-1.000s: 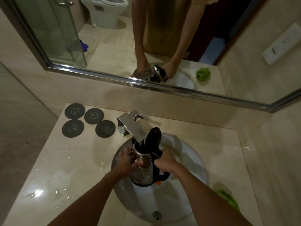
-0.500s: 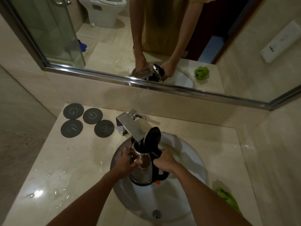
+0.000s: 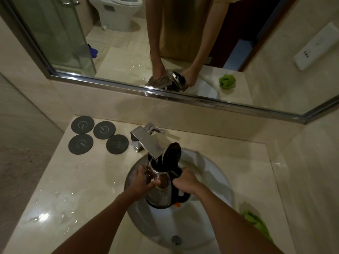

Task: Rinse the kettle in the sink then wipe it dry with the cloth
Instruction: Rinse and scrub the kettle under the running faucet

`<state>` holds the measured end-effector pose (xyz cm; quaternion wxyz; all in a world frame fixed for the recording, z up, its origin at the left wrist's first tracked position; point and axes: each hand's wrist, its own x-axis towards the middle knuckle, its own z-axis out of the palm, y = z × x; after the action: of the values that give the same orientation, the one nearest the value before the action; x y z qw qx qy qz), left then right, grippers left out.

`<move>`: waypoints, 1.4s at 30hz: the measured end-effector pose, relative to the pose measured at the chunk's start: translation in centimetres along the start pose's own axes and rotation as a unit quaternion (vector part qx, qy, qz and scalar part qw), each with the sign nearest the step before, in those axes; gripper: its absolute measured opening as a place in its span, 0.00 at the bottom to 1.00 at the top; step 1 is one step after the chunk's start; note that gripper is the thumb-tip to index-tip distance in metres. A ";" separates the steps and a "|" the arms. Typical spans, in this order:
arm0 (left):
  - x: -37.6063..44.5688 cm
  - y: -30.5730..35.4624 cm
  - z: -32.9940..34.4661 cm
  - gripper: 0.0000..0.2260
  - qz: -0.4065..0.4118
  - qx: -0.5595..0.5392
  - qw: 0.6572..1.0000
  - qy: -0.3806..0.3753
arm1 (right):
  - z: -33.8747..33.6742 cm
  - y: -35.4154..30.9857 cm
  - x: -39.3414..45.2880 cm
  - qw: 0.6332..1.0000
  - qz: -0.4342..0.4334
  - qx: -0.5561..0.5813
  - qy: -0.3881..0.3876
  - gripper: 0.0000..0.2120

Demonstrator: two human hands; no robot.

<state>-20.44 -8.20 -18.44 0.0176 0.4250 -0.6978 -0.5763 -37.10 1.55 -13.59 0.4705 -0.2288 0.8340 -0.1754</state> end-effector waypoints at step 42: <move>0.2 -0.1 0.2 0.34 -0.004 0.019 1.000 -0.003 | -0.3 0.0 -0.2 1.000 0.006 0.012 -0.006 0.07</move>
<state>-20.60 -8.18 -18.67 0.0055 0.4261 -0.7071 -0.5643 -37.29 1.66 -13.35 0.4791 -0.2189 0.8305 -0.1814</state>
